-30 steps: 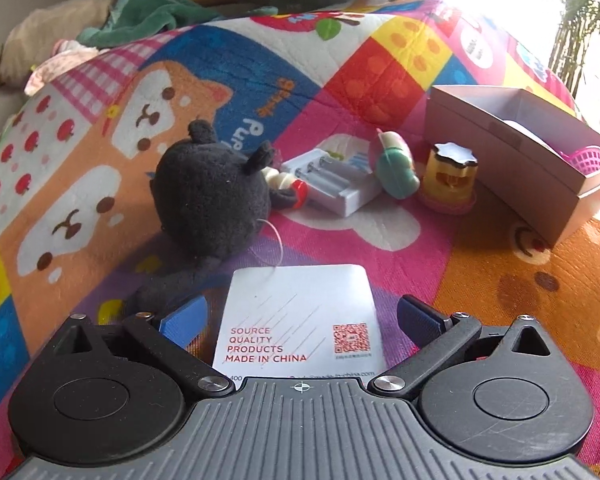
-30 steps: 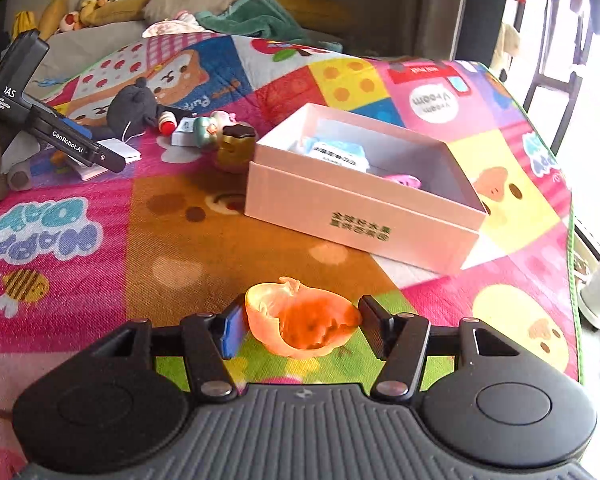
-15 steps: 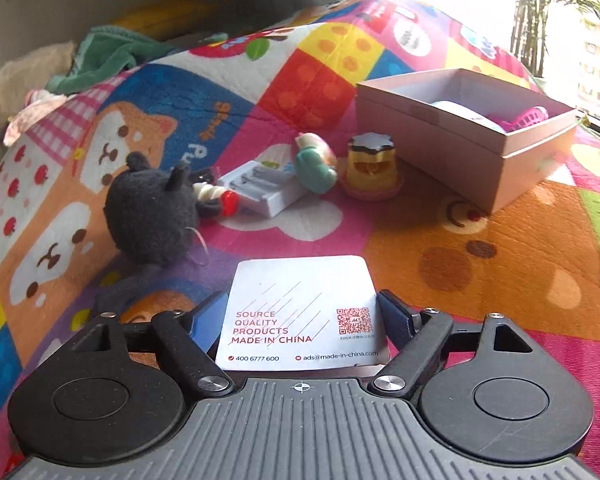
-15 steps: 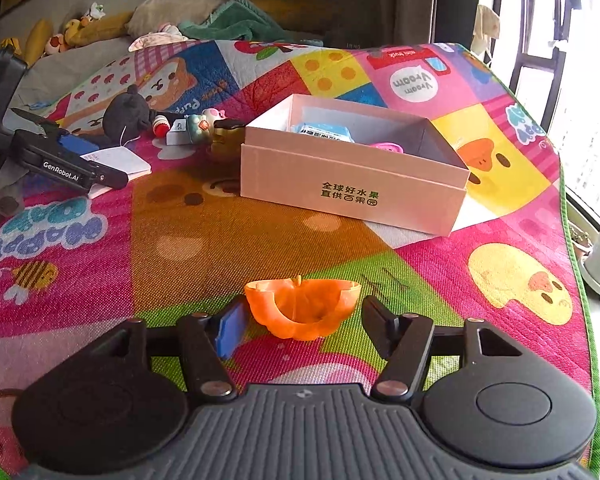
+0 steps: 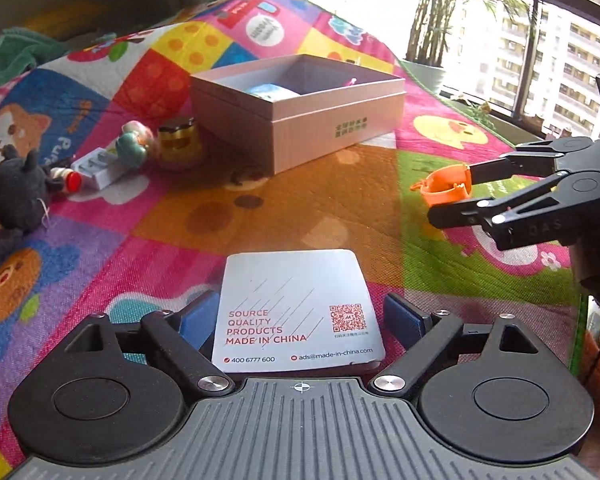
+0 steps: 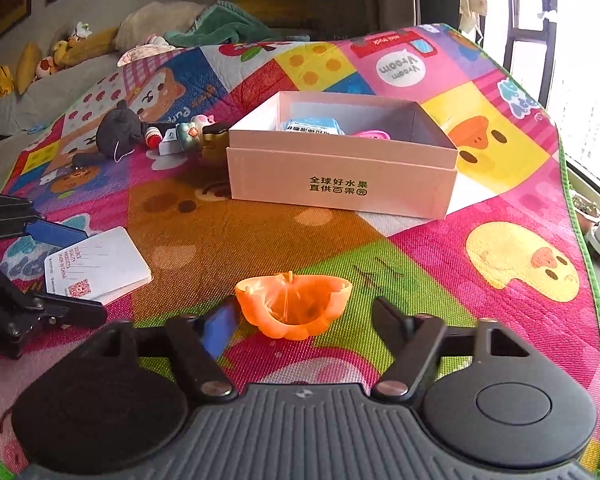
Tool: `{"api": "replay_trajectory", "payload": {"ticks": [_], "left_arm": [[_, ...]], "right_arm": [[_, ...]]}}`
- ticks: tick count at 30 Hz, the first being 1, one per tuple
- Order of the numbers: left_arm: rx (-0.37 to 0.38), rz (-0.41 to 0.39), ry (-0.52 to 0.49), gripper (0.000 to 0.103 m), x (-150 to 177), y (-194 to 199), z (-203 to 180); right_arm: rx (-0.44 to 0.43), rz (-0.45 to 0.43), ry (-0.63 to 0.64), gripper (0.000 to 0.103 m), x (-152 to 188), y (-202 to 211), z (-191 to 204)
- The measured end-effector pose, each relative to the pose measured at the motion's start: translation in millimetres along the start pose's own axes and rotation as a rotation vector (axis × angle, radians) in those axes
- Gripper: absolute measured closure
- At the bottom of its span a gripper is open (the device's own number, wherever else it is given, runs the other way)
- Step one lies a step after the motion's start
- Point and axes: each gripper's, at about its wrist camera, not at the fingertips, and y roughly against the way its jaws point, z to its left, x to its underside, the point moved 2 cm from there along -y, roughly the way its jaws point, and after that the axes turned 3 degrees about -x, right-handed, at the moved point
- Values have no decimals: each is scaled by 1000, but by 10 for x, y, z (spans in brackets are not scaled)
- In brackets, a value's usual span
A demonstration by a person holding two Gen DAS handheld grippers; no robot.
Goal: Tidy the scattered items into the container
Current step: 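Lower the white card into the box with the left gripper while the right carries the pumpkin cup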
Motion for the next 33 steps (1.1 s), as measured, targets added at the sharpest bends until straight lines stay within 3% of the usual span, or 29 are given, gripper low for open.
{"api": "replay_trajectory", "payload": {"ticks": [5,9,12,21,28,33], "left_arm": [[-16,-10,-7,7,-32,-64,-13],[-22,-26,-14,18,-51,-61,-28],[-38,-32,-26,18,-53,-30,-72],[-27,-113,-132,18,-100,349,-398],[-47,-249,-219,18,-464,755,-553],[-55,-323,-253,18,-934,719,-583]], "right_arm": [[1,-10,-6,49,-12,33,16],[17,-25,19,49,12,145,49],[35,-36,17,49,13,241,22],[79,-83,68,49,32,621,31],[112,-176,109,49,-113,1046,6],[143,-251,126,49,-326,1203,-69]]}}
